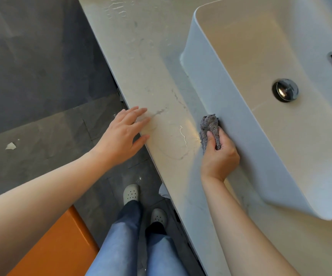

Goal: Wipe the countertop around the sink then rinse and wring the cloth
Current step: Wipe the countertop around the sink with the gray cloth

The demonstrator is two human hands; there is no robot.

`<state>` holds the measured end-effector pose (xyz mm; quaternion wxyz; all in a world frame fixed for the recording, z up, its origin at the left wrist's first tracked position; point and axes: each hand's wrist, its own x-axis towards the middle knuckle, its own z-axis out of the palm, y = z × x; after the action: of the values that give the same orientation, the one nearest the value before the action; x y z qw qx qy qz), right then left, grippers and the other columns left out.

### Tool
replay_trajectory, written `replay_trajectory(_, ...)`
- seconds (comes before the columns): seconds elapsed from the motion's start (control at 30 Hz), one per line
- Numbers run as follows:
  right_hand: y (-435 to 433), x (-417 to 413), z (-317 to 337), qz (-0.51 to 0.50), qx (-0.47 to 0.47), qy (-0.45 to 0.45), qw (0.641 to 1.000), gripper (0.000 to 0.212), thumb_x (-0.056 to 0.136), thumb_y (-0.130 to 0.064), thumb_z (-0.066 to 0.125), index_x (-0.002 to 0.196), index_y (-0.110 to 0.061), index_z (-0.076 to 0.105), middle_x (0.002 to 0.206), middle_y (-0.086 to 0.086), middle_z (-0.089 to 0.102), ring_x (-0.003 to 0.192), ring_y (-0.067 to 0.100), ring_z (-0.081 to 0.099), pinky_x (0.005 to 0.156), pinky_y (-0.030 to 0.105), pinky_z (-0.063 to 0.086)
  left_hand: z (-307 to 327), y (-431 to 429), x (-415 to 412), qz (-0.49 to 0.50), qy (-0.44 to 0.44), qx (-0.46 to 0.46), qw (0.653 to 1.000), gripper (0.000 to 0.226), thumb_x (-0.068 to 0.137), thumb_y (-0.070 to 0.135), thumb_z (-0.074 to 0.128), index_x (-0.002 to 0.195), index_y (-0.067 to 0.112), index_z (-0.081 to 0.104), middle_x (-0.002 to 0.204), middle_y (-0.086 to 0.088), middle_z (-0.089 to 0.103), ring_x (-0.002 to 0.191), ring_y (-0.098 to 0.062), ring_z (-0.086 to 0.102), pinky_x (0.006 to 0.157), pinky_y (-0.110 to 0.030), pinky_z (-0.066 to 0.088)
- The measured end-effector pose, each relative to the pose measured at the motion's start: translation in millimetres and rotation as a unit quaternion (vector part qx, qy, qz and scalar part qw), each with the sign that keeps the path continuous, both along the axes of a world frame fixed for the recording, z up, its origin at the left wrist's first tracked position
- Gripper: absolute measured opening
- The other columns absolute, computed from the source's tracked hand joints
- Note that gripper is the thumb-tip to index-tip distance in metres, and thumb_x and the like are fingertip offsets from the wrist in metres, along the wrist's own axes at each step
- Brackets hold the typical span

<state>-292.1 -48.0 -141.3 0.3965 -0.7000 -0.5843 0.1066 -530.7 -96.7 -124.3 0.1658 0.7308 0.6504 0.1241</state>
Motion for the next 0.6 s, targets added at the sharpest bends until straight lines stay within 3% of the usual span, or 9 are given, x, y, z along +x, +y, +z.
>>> replay_trajectory(0.17,3,-8,-2,-0.023,-0.007,-0.005,1.000,0.027,0.082,-0.024,0.069,0.105,-0.013,0.073,0.092,0.005,0.075,0.081,0.029,0.066,0.071,0.025,0.043,-10,12,-14,-0.008,-0.006,-0.001,1.000,0.064,0.091,0.050,0.036,0.140,0.011,0.045,0.146,-0.008,0.041,0.139,-0.027,0.032,0.115,-0.046,0.024)
replay_trajectory(0.27,1,-15,-3,0.033,0.000,-0.038,0.999,0.025,0.080,-0.021,0.071,0.100,-0.006,0.073,0.083,0.010,0.073,0.076,0.033,0.063,0.068,0.025,0.040,-15,10,-17,-0.007,-0.023,0.011,1.000,0.062,0.091,0.048,0.038,0.141,0.011,0.043,0.147,-0.007,0.041,0.140,-0.026,0.031,0.115,-0.042,0.022)
replay_trajectory(0.43,-20,-32,-4,0.087,-0.024,-0.025,0.996,0.028,0.079,-0.018,0.074,0.104,-0.006,0.072,0.093,0.006,0.074,0.086,0.027,0.065,0.078,0.018,0.041,-19,8,-18,-0.006,-0.028,0.021,0.999,0.063,0.092,0.048,0.037,0.143,0.012,0.039,0.150,-0.006,0.036,0.142,-0.024,0.026,0.116,-0.044,0.022)
replay_trajectory(0.6,-50,-45,-3,0.132,-0.024,-0.025,0.991,0.028,0.078,-0.017,0.076,0.105,-0.009,0.072,0.096,0.001,0.074,0.089,0.022,0.065,0.080,0.030,0.052,-18,8,-17,-0.010,-0.035,0.024,0.999,0.063,0.091,0.047,0.037,0.143,0.011,0.040,0.149,-0.008,0.038,0.141,-0.025,0.027,0.115,-0.046,0.023)
